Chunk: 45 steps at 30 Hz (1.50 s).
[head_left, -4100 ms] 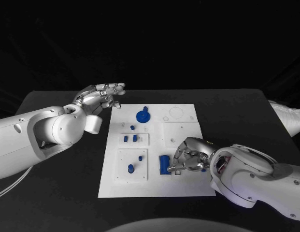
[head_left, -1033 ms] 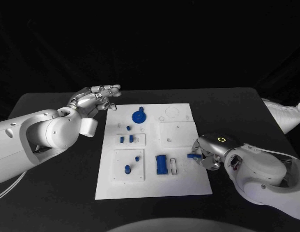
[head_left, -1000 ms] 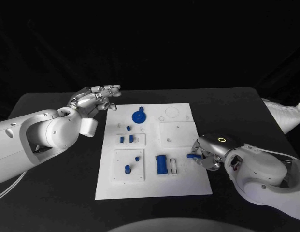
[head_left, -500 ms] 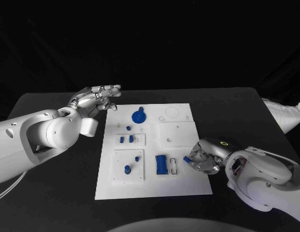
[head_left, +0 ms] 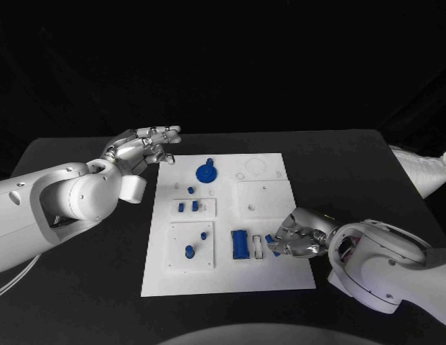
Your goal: Assemble the parts on the task board
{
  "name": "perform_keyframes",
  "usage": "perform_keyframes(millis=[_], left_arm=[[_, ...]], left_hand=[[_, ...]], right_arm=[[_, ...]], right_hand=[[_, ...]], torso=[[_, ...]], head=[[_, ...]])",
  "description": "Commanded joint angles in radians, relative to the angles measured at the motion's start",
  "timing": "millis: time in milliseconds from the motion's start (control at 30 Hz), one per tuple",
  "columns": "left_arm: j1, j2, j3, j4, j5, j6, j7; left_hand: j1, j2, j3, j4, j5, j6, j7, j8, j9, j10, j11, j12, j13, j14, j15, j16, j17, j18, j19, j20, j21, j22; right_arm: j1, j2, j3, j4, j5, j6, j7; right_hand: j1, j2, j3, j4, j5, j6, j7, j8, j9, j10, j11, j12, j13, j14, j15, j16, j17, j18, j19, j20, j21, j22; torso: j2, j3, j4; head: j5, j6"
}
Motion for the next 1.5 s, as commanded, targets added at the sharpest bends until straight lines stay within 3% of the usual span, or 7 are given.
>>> perform_keyframes(millis=[33,100,733,1500], left_arm=[[0.0,0.002,0.001,0.003,0.002,0.016,0.005],[0.0,0.002,0.001,0.003,0.002,0.017,0.005],[0.0,0.003,0.001,0.003,0.002,0.019,0.004],[0.0,0.002,0.001,0.004,0.002,0.019,0.005]], left_hand=[[0.001,0.007,-0.005,0.0,0.004,-0.006,-0.001,0.007,0.0,-0.007,0.002,0.001,0.002,-0.009,-0.001,-0.004,-0.002,0.01,-0.001,0.003,-0.003,-0.001],[0.001,0.007,-0.005,0.0,0.004,-0.006,-0.001,0.007,0.0,-0.007,0.002,0.001,0.002,-0.009,-0.001,-0.004,-0.002,0.01,-0.001,0.003,-0.003,-0.001],[0.001,0.007,-0.005,0.0,0.004,-0.006,-0.001,0.007,0.0,-0.007,0.002,0.001,0.002,-0.009,-0.001,-0.004,-0.002,0.01,-0.001,0.003,-0.003,-0.001],[0.0,0.008,-0.007,0.0,0.003,-0.007,-0.001,0.008,0.0,-0.01,0.003,0.006,0.002,-0.011,-0.001,-0.004,-0.005,0.01,0.0,0.003,-0.004,-0.002]], right_arm=[[0.0,0.009,0.0,-0.002,0.063,-0.027,-0.011],[0.0,0.014,0.0,-0.003,0.069,-0.032,-0.011],[0.0,0.061,0.0,-0.022,0.093,-0.01,-0.007],[0.0,0.087,0.0,-0.051,0.065,0.05,-0.02]], right_hand=[[-0.011,0.002,-0.01,0.0,0.007,0.009,-0.004,0.004,0.002,0.056,-0.008,0.007,0.172,0.096,-0.009,0.006,0.214,-0.016,0.009,-0.007,0.004,0.002],[-0.012,0.003,-0.014,0.001,0.009,0.01,-0.004,0.004,0.002,0.056,-0.008,0.008,0.174,0.096,-0.01,0.006,0.215,-0.016,0.009,-0.007,0.005,0.002],[-0.016,0.001,-0.033,0.005,0.013,0.011,-0.005,0.003,0.003,0.056,-0.009,0.008,0.174,0.096,-0.011,0.006,0.214,-0.016,0.009,-0.009,0.004,0.001],[-0.057,0.007,-0.143,0.056,0.021,0.012,-0.003,-0.008,0.002,0.053,-0.006,-0.002,0.172,0.095,-0.009,0.002,0.209,-0.015,0.006,-0.007,-0.002,-0.006]], torso=[[0.001,0.0006,-0.0001],[0.0,0.0004,0.0003],[0.0,0.0001,0.0],[0.0,0.0006,-0.0016]], head=[[0.004,0.0],[0.004,-0.005],[0.01,-0.006],[0.013,-0.006]])
